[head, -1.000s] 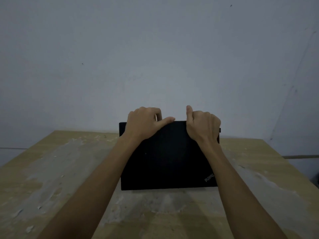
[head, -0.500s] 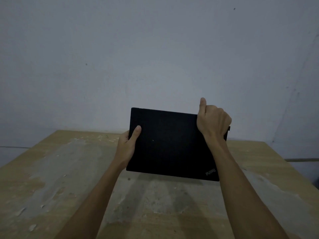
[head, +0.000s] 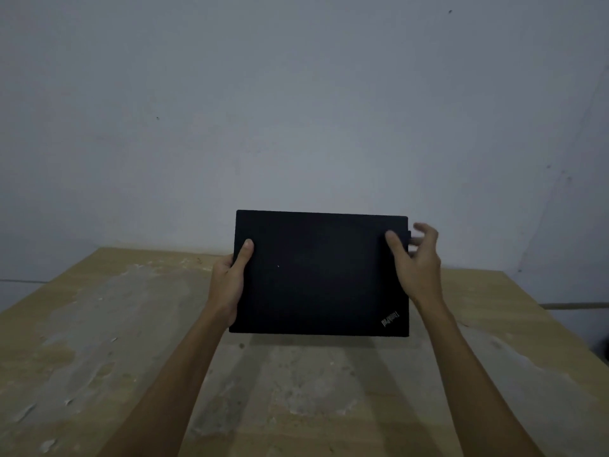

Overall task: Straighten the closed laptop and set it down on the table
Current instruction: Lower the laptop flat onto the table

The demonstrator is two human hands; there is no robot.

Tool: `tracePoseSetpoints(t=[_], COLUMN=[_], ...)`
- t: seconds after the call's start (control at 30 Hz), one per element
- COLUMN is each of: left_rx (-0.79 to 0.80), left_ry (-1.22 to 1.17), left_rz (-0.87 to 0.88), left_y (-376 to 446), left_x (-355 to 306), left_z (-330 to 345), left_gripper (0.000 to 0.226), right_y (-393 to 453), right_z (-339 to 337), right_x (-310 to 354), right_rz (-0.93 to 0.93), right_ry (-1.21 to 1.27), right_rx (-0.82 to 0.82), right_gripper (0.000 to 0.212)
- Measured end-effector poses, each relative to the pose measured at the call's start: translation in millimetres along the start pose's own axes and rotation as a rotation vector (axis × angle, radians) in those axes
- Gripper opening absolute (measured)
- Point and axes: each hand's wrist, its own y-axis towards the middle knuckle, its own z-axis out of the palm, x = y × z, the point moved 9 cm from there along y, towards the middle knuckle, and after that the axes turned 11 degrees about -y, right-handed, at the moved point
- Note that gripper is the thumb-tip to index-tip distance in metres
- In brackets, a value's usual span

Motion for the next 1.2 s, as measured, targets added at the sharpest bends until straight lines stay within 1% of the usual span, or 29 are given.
tracePoseSetpoints(t=[0.07, 0.13, 0.23, 0.3, 0.4, 0.5, 0.63, 0.7, 0.8, 0.93, 1.07, 1.2], left_rx=[-0.011, -0.006, -0.001, 0.001, -0.006, -0.057, -0.141, -0.161, -0.155, -0.157, -0.164, -0.132], left_ry=[-0.010, -0.010, 0.019, 0.068, 0.145, 0.188, 0.276, 0.274, 0.280, 0.369, 0.415, 0.462], left_rz=[-0.019, -0.031, -0.034, -0.037, -0.035, -0.018, -0.018, -0.036, -0.046, -0.055, -0.034, -0.058], left_y=[4.4, 8.0, 10.7, 16.1, 23.5, 32.1, 48.3, 59.9, 68.2, 85.0, 95.4, 95.6], left_x=[3.9, 7.1, 11.9, 18.4, 29.7, 40.5, 63.8, 75.9, 89.7, 110.3, 110.1, 117.2], left_z=[-2.0, -2.4, -0.1, 0.9, -0.8, -5.9, -17.5, -19.7, -20.4, -17.4, -19.7, -21.9], left_gripper=[0.041, 0.041, 0.038, 0.038, 0.040, 0.037, 0.040, 0.035, 0.031, 0.025, 0.028, 0.027], right_y=[-8.2, -13.1, -13.9, -11.7, -10.9, -7.5, 2.5, 11.1, 15.4, 27.3, 35.5, 35.7], right_z=[15.1, 25.9, 29.6, 33.8, 42.9, 49.4, 60.7, 67.2, 70.7, 81.4, 83.9, 88.4], right_x=[-24.2, -36.1, -44.2, -57.0, -78.1, -91.8, -110.9, -123.3, -133.3, -151.4, -154.5, -162.1], right_rz=[0.071, 0.067, 0.052, 0.085, 0.160, 0.195, 0.218, 0.250, 0.267, 0.283, 0.280, 0.285], right_ry=[0.108, 0.183, 0.209, 0.199, 0.167, 0.124, 0.051, 0.018, -0.010, -0.122, -0.158, -0.193], right_rx=[0.138, 0.200, 0.138, 0.104, 0.097, 0.090, 0.085, 0.077, 0.070, 0.085, 0.069, 0.097], right_gripper=[0.043, 0.035, 0.033, 0.031, 0.032, 0.032, 0.032, 0.033, 0.035, 0.033, 0.031, 0.026])
